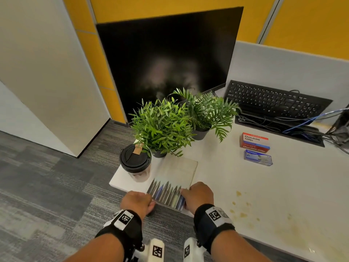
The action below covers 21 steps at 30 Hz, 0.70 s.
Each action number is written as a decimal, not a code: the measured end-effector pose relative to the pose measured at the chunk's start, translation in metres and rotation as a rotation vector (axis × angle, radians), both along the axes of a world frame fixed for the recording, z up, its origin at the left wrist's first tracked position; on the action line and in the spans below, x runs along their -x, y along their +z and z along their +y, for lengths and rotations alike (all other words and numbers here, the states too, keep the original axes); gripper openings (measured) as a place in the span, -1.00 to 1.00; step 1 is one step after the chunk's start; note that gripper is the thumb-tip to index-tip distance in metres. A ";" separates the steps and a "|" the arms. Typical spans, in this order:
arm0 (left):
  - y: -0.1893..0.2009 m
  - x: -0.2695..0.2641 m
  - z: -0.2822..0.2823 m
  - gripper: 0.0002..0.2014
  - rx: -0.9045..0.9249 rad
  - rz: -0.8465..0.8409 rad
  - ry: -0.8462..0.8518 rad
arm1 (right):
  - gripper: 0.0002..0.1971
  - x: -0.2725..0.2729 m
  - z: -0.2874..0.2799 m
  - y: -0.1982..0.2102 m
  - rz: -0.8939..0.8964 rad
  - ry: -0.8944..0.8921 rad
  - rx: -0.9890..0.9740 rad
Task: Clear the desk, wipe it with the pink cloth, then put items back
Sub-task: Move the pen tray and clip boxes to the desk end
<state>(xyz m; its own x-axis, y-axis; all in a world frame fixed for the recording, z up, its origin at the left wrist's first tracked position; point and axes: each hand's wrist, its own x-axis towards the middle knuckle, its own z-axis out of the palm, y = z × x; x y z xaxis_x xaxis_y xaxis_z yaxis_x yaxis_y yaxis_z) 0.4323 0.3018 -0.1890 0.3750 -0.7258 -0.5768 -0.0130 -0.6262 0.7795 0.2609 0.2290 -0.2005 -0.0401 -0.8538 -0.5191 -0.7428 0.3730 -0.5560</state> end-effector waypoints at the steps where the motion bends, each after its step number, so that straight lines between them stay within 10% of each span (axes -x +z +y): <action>1: 0.005 0.001 0.003 -0.66 -0.017 -0.035 0.006 | -0.70 0.002 0.000 0.002 -0.009 0.003 0.012; 6: 0.056 0.026 0.015 -0.90 -0.120 0.014 0.157 | -0.78 0.018 0.004 0.019 -0.186 -0.152 0.069; 14: 0.116 0.122 -0.037 -0.82 0.121 -0.166 -0.407 | -0.98 0.108 -0.032 0.099 -0.314 -0.355 0.215; 21: 0.130 0.229 -0.136 -0.91 0.180 -0.178 -0.565 | -0.89 0.218 -0.128 0.107 -0.094 -0.230 0.298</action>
